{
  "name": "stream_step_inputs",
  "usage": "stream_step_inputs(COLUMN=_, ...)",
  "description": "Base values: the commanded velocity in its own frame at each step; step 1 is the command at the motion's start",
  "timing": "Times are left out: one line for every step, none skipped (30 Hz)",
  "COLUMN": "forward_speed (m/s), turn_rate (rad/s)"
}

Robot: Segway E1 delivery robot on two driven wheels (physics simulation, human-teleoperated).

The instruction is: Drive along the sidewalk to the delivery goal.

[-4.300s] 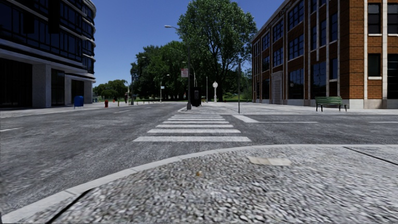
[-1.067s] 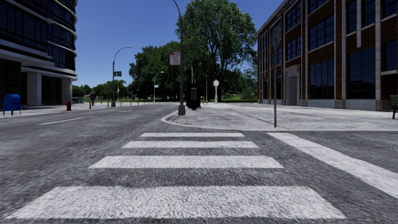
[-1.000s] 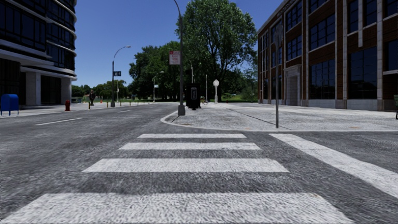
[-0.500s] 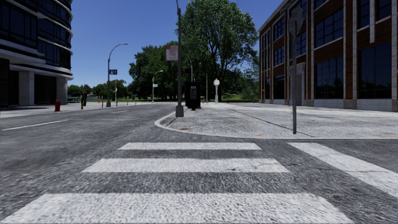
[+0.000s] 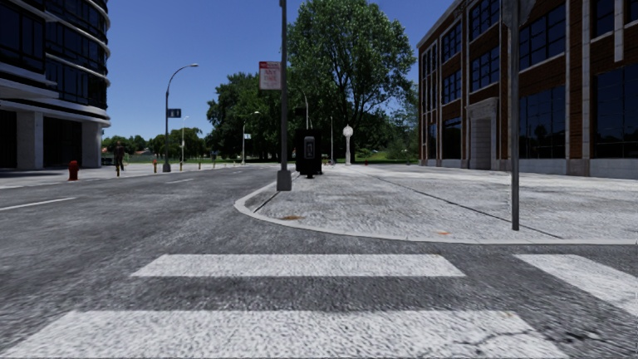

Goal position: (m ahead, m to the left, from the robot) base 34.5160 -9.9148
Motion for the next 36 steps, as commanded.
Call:
stream_step_inputs(forward_speed=2.0, turn_rate=0.0)
stream_step_inputs(forward_speed=2.0, turn_rate=0.0)
stream_step_inputs(forward_speed=2.0, turn_rate=0.0)
stream_step_inputs(forward_speed=2.0, turn_rate=0.0)
stream_step_inputs(forward_speed=2.0, turn_rate=0.0)
stream_step_inputs(forward_speed=2.0, turn_rate=-0.03)
stream_step_inputs(forward_speed=2.0, turn_rate=-0.03)
stream_step_inputs(forward_speed=2.0, turn_rate=-0.06)
stream_step_inputs(forward_speed=2.0, turn_rate=-0.06)
stream_step_inputs(forward_speed=2.0, turn_rate=-0.06)
stream_step_inputs(forward_speed=2.0, turn_rate=-0.06)
stream_step_inputs(forward_speed=2.0, turn_rate=-0.07)
stream_step_inputs(forward_speed=2.0, turn_rate=-0.09)
stream_step_inputs(forward_speed=2.0, turn_rate=-0.09)
stream_step_inputs(forward_speed=2.0, turn_rate=-0.11)
stream_step_inputs(forward_speed=2.0, turn_rate=-0.11)
stream_step_inputs(forward_speed=2.0, turn_rate=-0.15)
stream_step_inputs(forward_speed=2.0, turn_rate=-0.16)
stream_step_inputs(forward_speed=2.0, turn_rate=-0.17)
stream_step_inputs(forward_speed=2.0, turn_rate=-0.17)
stream_step_inputs(forward_speed=2.0, turn_rate=-0.18)
stream_step_inputs(forward_speed=2.0, turn_rate=-0.2)
stream_step_inputs(forward_speed=2.0, turn_rate=-0.21)
stream_step_inputs(forward_speed=2.0, turn_rate=-0.22)
stream_step_inputs(forward_speed=2.0, turn_rate=-0.22)
stream_step_inputs(forward_speed=2.0, turn_rate=-0.22)
stream_step_inputs(forward_speed=2.0, turn_rate=-0.22)
stream_step_inputs(forward_speed=2.0, turn_rate=-0.23)
stream_step_inputs(forward_speed=2.0, turn_rate=-0.24)
stream_step_inputs(forward_speed=1.96, turn_rate=-0.25)
stream_step_inputs(forward_speed=1.87, turn_rate=-0.26)
stream_step_inputs(forward_speed=1.8, turn_rate=-0.28)
stream_step_inputs(forward_speed=1.76, turn_rate=-0.29)
stream_step_inputs(forward_speed=1.72, turn_rate=-0.31)
stream_step_inputs(forward_speed=1.72, turn_rate=-0.31)
stream_step_inputs(forward_speed=1.69, turn_rate=-0.32)
